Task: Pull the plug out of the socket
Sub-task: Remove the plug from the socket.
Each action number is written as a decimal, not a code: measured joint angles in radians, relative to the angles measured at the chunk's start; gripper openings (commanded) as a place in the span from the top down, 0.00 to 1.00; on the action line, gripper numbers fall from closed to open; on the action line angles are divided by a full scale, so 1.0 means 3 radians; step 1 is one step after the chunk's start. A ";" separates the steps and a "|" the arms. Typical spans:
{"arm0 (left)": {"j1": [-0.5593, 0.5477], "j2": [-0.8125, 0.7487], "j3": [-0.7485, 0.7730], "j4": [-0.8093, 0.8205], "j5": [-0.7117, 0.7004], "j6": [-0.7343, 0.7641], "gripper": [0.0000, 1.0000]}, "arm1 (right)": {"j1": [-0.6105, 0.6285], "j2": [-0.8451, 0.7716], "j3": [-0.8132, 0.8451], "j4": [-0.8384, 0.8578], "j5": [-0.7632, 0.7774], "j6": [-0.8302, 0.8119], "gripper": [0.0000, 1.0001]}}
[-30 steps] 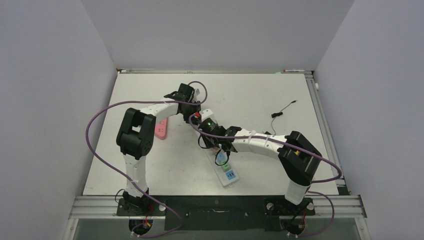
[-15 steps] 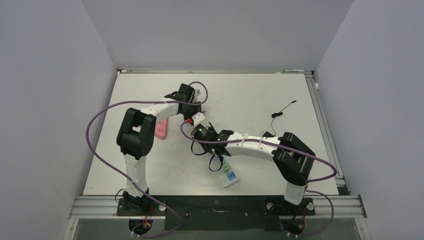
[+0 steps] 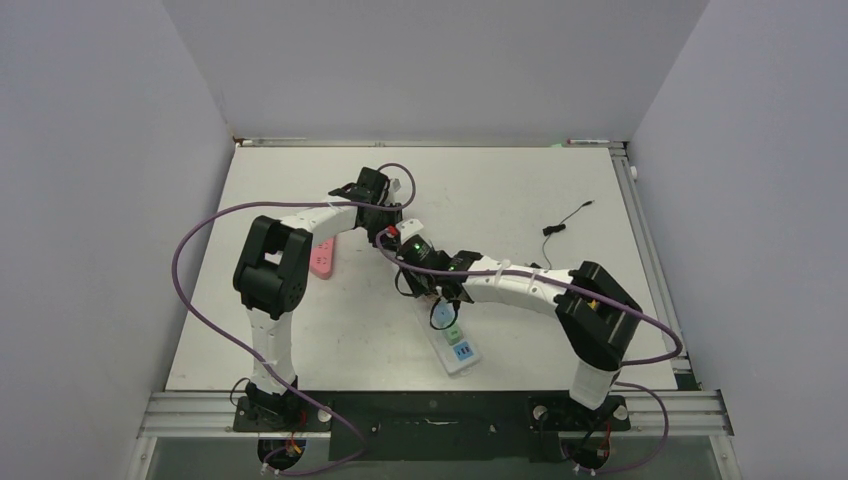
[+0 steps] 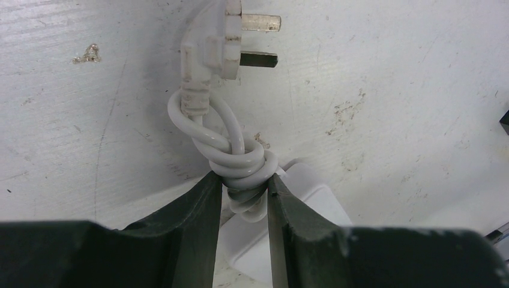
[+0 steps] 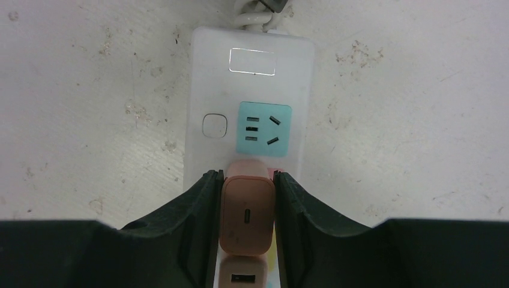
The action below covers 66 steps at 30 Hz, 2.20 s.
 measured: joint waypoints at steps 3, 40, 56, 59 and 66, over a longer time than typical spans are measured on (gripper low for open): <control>0.0000 0.0003 0.0000 0.0001 -0.0001 0.0000 1.00 | -0.0150 -0.0089 -0.0107 0.0099 -0.0304 0.0057 0.95; 0.0008 0.0036 0.0019 -0.0001 0.0080 -0.0004 1.00 | 0.0131 -0.0210 -0.0195 0.0161 0.0239 -0.0010 0.95; 0.0014 0.0041 0.0022 0.0000 0.0090 -0.0005 1.00 | 0.0351 -0.0135 -0.0019 0.0036 0.0572 -0.0102 0.95; 0.0017 0.0041 0.0022 0.0001 0.0094 -0.0005 1.00 | 0.0351 -0.0135 -0.0019 0.0036 0.0572 -0.0099 0.95; 0.0031 0.0042 0.0022 0.0001 0.0121 -0.0005 1.00 | 0.0238 -0.0202 -0.0019 0.0017 0.0497 -0.0011 0.95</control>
